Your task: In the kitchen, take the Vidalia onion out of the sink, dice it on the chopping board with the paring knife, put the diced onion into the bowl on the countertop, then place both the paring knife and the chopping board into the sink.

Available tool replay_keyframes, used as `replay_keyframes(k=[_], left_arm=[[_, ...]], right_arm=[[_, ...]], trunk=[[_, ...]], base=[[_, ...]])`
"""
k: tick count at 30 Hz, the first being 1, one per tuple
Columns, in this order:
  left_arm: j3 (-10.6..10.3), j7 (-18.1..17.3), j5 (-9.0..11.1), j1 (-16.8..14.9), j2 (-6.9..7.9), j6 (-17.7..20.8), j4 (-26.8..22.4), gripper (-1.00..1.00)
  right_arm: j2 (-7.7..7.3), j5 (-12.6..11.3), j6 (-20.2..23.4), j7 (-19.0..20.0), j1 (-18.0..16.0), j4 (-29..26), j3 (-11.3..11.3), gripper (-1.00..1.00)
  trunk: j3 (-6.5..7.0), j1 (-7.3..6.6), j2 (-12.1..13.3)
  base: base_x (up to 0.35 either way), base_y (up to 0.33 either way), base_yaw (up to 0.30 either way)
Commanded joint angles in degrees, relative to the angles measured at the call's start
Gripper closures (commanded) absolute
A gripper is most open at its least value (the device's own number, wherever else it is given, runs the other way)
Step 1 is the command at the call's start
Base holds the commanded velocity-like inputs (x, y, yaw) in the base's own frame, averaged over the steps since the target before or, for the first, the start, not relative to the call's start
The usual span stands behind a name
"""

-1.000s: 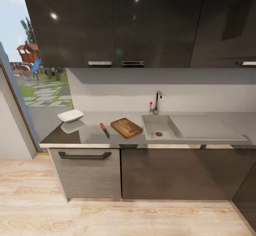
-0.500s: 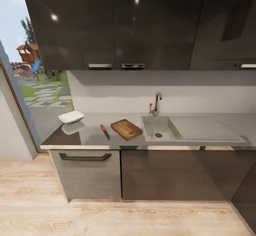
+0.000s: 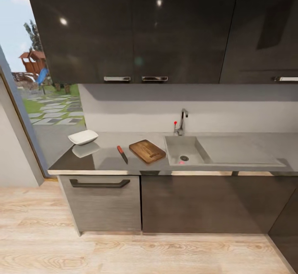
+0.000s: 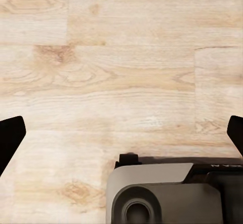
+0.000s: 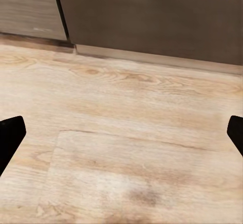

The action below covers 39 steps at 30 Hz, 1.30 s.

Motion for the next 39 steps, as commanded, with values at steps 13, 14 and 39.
replay_keyframes(k=[13, 14, 39], left_arm=[[0.03, 0.01, 0.05, -0.02, 0.00, -0.14, 0.03, -1.00], [0.03, 0.01, 0.05, -0.02, 0.00, -0.14, 0.02, -1.00], [0.03, 0.02, 0.05, -0.02, 0.00, -0.14, 0.05, -1.00]], right_arm=[[0.00, 0.41, -0.10, -0.33, -0.03, 0.02, 0.05, -1.00], [0.00, 0.41, -0.10, -0.33, -0.03, 0.02, 0.05, -1.00], [0.00, 0.41, -0.10, -0.33, -0.03, 0.02, 0.05, -1.00]], trunk=[[2.26, -2.85, 5.17], [2.44, -3.07, 5.57], [6.93, -8.56, 15.60]], base=[[0.000, 0.000, 0.000], [0.000, 0.000, 0.000], [0.000, 0.000, 0.000]])
